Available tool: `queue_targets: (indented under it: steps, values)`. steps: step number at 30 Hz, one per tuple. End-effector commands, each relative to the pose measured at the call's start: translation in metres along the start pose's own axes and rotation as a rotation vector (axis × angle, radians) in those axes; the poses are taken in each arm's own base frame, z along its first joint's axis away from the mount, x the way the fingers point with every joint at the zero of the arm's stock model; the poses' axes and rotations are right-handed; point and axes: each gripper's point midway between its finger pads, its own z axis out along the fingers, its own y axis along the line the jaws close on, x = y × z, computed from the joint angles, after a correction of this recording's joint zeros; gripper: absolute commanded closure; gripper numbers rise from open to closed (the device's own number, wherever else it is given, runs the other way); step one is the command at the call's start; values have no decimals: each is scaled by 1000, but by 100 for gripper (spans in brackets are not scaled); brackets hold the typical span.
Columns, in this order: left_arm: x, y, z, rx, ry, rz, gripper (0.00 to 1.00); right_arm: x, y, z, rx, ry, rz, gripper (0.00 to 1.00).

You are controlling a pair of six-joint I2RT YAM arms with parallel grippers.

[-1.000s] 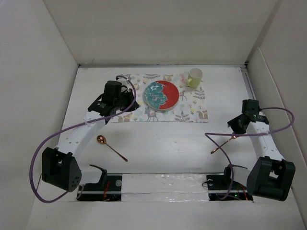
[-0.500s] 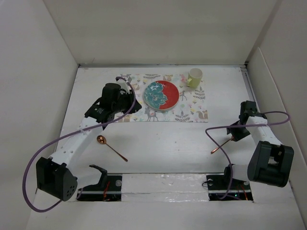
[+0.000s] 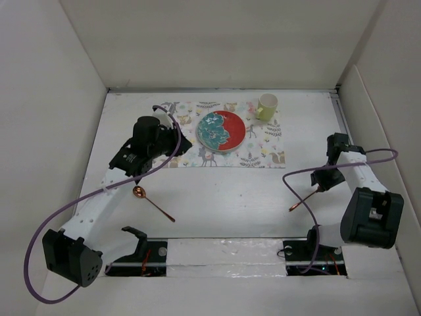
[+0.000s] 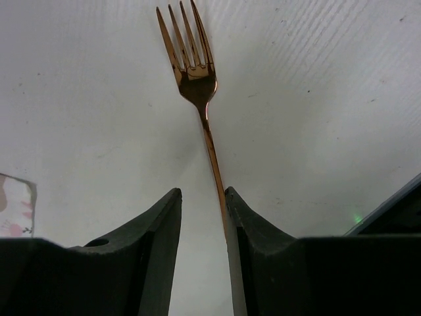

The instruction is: Set the dinner table for one person

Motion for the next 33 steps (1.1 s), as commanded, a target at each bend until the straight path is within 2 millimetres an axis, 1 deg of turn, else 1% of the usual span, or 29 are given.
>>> queue_targets:
  steps: [1,3,5,9,14,17,18,20,21,22,23,24,25,27,28,29,30,32,33]
  values:
    - [-18,-7,-9,8,-71,23,86,6,-4,10,77,38,27,63]
    - [-21,-8,-10,5,-76,31,86,11,0,16,72,54,33,64]
    - [-25,-9,-11,3,-83,37,86,15,-2,24,91,63,54,64]
    - [-34,-11,-10,3,-96,45,85,16,0,37,117,72,68,63]
    - [-34,-8,-5,-14,-88,48,86,14,6,46,123,58,72,65]
    - [-35,-7,-3,-19,-88,51,86,19,15,57,123,56,64,71]
    - [-34,-6,-2,-21,-84,53,86,22,19,63,122,55,53,75]
    - [-33,-4,-1,-28,-81,50,86,21,27,64,104,34,46,81]
    - [-32,-3,-1,-33,-76,51,86,20,38,63,74,4,11,84]
    - [-29,-1,0,-40,-71,49,86,16,49,59,48,-18,-21,85]
    - [-27,1,1,-46,-67,50,86,14,55,57,38,-30,-46,86]
    - [-25,1,1,-45,-60,46,86,15,63,56,24,-42,-88,86]
    - [-24,2,2,-48,-58,43,86,11,71,55,17,-50,-159,85]
    - [-18,5,3,-53,-43,38,87,9,81,54,11,-72,-227,84]
    - [-17,5,2,-55,-40,35,87,9,87,53,-1,-90,-309,83]
    - [-14,6,2,-56,-32,31,86,10,89,55,-1,-100,-340,82]
    - [-13,7,2,-61,-30,32,86,8,92,55,-4,-121,-363,79]
    - [-12,8,0,-67,-27,28,86,10,85,61,13,-117,-399,75]
    - [-10,10,-3,-77,-24,28,87,11,83,63,14,-119,-403,70]
